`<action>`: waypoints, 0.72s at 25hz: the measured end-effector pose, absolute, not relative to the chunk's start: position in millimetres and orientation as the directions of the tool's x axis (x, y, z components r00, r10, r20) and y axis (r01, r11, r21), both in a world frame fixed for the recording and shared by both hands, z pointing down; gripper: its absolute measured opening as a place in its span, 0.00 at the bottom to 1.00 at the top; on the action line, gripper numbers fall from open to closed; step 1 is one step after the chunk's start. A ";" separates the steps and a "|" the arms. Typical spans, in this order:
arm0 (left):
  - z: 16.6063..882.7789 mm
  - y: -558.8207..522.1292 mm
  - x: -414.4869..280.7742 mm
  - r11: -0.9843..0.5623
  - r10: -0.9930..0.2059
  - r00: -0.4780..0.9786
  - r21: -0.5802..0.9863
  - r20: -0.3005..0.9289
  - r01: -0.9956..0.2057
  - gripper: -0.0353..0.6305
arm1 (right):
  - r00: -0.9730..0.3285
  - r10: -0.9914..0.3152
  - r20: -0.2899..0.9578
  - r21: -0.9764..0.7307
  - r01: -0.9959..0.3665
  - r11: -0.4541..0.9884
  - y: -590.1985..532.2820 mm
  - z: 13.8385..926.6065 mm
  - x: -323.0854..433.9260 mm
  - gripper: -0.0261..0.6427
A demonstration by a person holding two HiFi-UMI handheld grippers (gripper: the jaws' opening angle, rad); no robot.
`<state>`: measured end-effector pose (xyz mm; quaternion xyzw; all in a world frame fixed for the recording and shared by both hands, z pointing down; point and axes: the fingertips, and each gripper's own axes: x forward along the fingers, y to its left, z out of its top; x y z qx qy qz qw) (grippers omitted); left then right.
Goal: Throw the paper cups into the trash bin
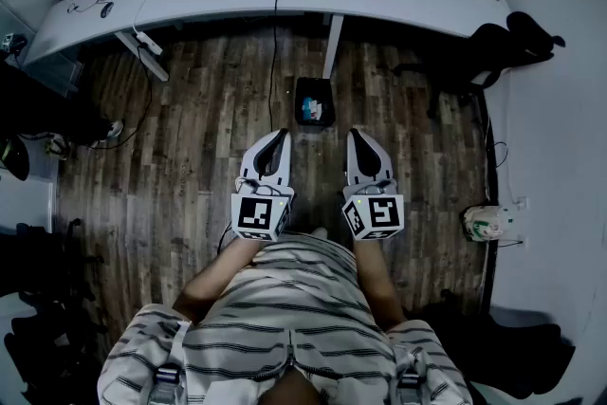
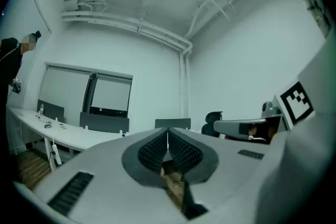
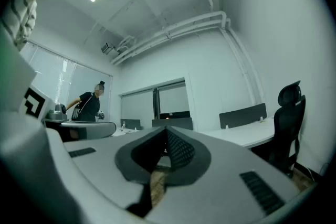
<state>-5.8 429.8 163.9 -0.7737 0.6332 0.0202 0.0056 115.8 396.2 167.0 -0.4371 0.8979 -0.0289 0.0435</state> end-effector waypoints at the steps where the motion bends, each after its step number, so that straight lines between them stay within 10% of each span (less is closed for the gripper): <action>1: 163.5 429.9 -3.4 -0.199 -0.979 0.198 0.015 -0.041 -0.980 0.09 | -0.612 -0.789 -0.054 -0.087 -0.784 0.615 396.1 166.8 118.0 0.05; 18: 177.2 440.8 47.5 -0.151 -0.988 0.151 0.018 -0.015 -0.988 0.09 | -0.644 -0.762 -0.068 -0.076 -0.759 0.647 400.9 169.2 167.5 0.05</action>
